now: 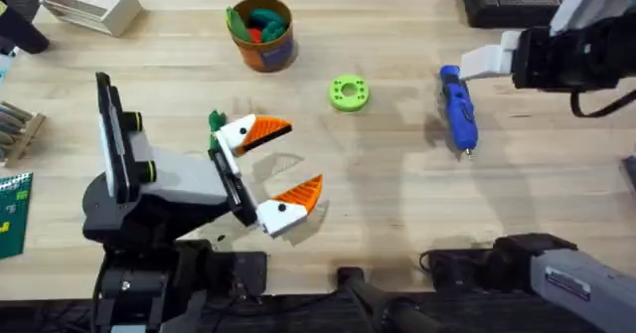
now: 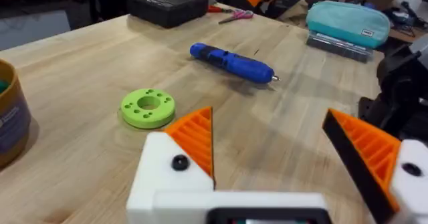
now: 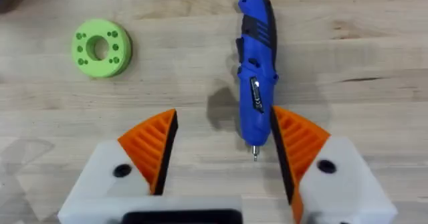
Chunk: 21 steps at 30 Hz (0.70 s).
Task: Pick up the gripper from the table and insert it into the empty holder that is missing its gripper. Then pick up a screw, insert it into the mounting hole, and use the screwdriver to tighten it. Finally, clean up the table by picking up the vegetable and placing it into the bucket.
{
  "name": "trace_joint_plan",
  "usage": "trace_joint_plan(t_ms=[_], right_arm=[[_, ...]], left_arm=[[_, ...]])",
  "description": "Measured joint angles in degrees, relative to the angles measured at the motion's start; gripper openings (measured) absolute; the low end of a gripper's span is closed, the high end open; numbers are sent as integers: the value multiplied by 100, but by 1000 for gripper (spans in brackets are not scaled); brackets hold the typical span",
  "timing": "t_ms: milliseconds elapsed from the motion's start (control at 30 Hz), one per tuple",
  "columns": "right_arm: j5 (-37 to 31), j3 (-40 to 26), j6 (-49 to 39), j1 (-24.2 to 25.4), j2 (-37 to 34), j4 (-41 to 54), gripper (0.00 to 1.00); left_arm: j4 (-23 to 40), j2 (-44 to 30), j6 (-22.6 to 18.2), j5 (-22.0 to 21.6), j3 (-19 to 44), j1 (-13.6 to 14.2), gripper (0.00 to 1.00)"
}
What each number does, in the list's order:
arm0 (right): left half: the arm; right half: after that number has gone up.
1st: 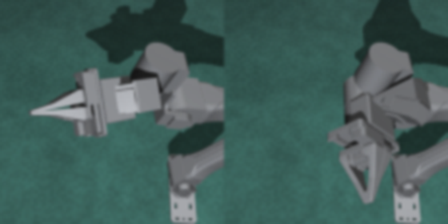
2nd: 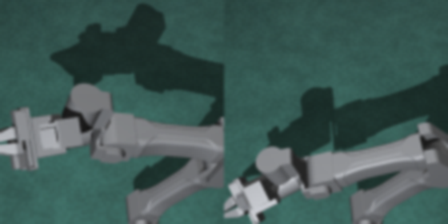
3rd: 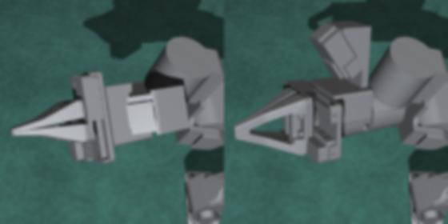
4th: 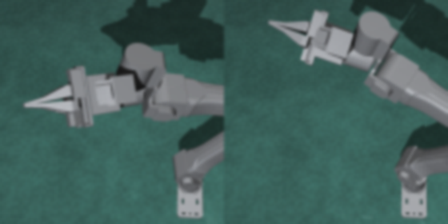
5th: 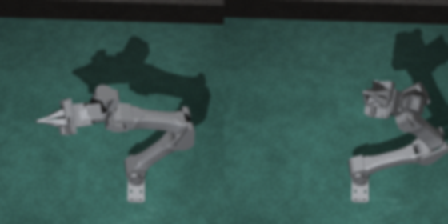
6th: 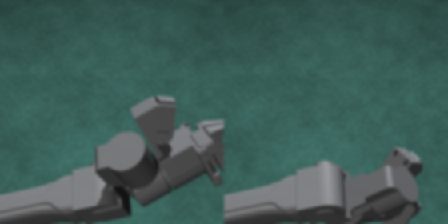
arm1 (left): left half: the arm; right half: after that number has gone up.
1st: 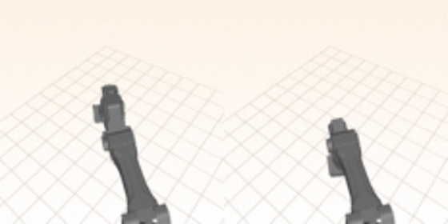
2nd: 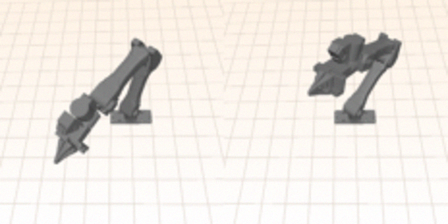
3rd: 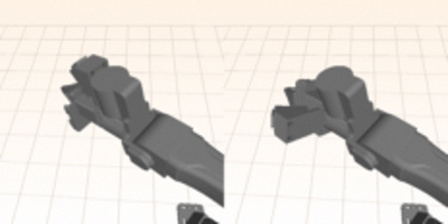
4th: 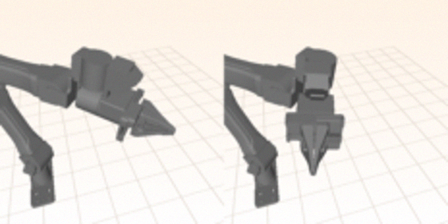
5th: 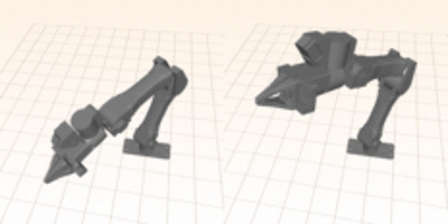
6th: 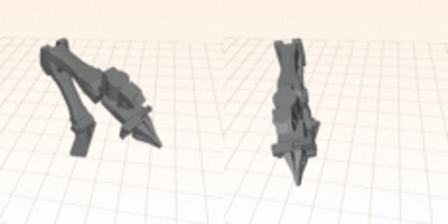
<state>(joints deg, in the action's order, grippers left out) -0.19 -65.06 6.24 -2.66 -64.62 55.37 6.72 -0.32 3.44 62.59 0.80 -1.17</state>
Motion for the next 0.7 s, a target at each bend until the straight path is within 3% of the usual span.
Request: trace_joint_plan(t_ms=[533, 700], right_arm=[[-1, 0, 0, 0, 0, -8, 820], [0, 0, 0, 0, 0, -12, 819]], left_arm=[[0, 0, 5, 0, -1, 0, 958], [0, 2, 0, 0, 0, 0, 186]])
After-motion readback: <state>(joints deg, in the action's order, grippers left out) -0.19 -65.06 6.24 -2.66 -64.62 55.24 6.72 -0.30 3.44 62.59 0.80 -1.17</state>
